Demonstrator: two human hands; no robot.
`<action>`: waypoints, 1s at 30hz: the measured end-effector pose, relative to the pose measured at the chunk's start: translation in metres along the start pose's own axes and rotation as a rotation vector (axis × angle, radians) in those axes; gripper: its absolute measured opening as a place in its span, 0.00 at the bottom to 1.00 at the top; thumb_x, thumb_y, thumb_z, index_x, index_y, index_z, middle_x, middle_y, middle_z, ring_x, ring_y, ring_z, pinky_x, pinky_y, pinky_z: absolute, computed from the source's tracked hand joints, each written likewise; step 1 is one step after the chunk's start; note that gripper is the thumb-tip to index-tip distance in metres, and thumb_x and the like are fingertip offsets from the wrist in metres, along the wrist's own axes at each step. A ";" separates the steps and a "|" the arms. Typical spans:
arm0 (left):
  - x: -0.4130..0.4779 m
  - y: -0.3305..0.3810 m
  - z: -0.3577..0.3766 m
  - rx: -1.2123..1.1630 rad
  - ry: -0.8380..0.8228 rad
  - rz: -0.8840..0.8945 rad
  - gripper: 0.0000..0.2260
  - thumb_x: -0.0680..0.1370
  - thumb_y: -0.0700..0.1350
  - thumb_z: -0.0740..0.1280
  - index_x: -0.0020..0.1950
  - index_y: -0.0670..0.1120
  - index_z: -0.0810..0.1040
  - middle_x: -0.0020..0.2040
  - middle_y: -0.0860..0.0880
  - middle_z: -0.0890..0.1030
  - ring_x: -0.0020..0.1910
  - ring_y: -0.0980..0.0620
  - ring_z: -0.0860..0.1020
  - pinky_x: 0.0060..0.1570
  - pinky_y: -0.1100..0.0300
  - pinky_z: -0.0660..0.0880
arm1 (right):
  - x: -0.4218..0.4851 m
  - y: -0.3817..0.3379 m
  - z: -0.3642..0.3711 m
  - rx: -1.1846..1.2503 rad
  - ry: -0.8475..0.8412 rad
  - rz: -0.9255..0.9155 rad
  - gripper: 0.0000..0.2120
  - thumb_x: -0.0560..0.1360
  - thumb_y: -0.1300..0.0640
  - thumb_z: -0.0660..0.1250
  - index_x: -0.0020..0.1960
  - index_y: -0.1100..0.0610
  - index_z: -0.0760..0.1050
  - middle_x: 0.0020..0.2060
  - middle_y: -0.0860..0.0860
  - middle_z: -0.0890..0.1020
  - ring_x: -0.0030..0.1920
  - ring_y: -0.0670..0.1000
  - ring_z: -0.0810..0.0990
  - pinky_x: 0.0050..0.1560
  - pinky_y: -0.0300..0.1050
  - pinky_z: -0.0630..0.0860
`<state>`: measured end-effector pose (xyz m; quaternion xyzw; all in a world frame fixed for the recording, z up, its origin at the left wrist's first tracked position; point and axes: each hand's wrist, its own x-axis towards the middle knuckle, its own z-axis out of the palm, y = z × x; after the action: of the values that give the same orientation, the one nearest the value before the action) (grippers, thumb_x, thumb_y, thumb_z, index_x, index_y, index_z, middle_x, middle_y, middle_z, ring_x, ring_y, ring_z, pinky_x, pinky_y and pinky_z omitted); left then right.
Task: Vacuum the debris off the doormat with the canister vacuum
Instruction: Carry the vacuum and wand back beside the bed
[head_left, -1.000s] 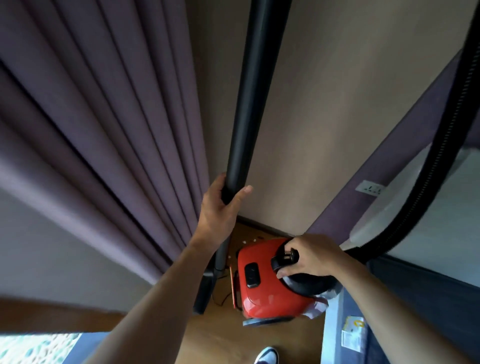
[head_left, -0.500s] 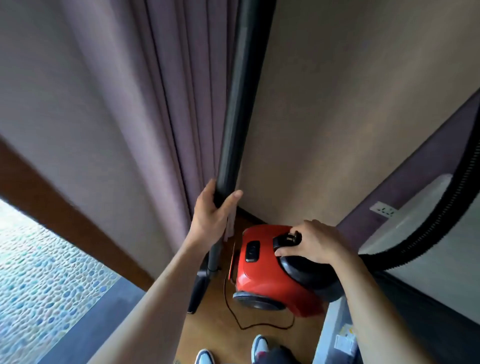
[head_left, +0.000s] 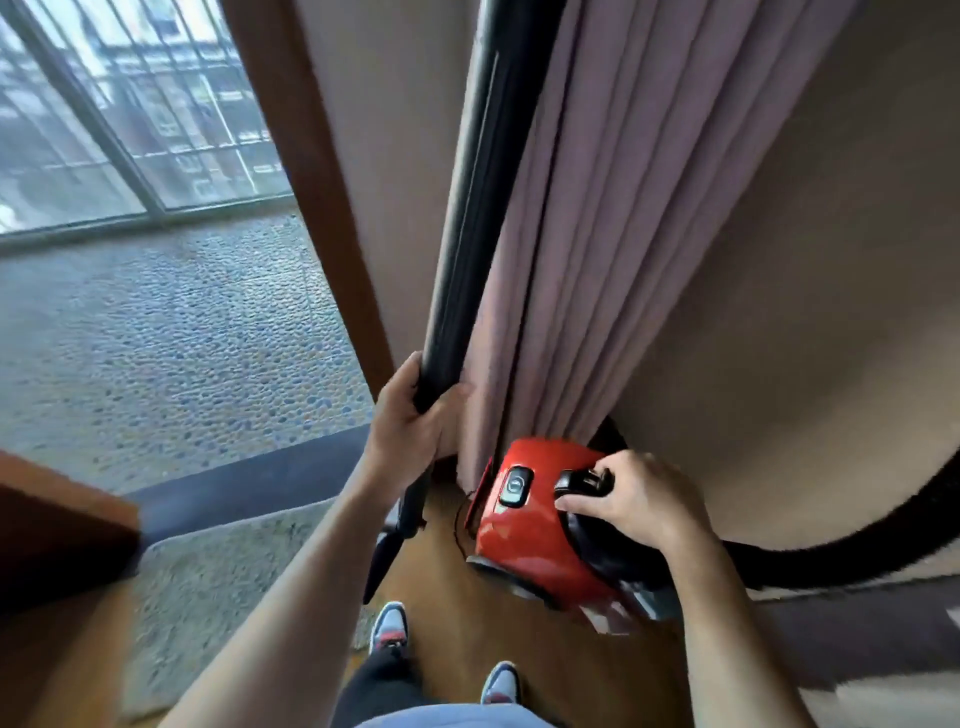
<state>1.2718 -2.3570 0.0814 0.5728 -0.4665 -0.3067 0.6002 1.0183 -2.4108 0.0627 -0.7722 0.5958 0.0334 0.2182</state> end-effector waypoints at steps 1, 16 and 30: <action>-0.009 0.000 -0.009 0.007 0.043 -0.016 0.22 0.73 0.54 0.70 0.49 0.34 0.74 0.37 0.38 0.72 0.35 0.46 0.69 0.33 0.49 0.68 | 0.003 -0.005 0.004 -0.003 -0.026 -0.033 0.34 0.56 0.20 0.68 0.33 0.52 0.73 0.29 0.46 0.79 0.36 0.52 0.81 0.40 0.49 0.78; -0.176 0.027 -0.190 0.240 0.735 -0.107 0.17 0.76 0.50 0.73 0.51 0.37 0.76 0.37 0.43 0.75 0.36 0.52 0.74 0.38 0.54 0.70 | -0.023 -0.187 0.060 -0.312 -0.197 -0.527 0.31 0.63 0.21 0.69 0.51 0.44 0.82 0.53 0.47 0.87 0.58 0.54 0.84 0.52 0.47 0.77; -0.353 0.027 -0.404 0.249 1.160 -0.066 0.14 0.75 0.56 0.72 0.50 0.46 0.78 0.40 0.48 0.77 0.40 0.39 0.77 0.42 0.49 0.76 | -0.138 -0.439 0.174 -0.477 -0.230 -0.892 0.30 0.63 0.20 0.67 0.43 0.47 0.78 0.43 0.47 0.85 0.50 0.56 0.85 0.46 0.49 0.79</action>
<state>1.5021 -1.8718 0.0712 0.7271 -0.0768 0.0948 0.6756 1.4251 -2.1345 0.0794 -0.9707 0.1567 0.1566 0.0934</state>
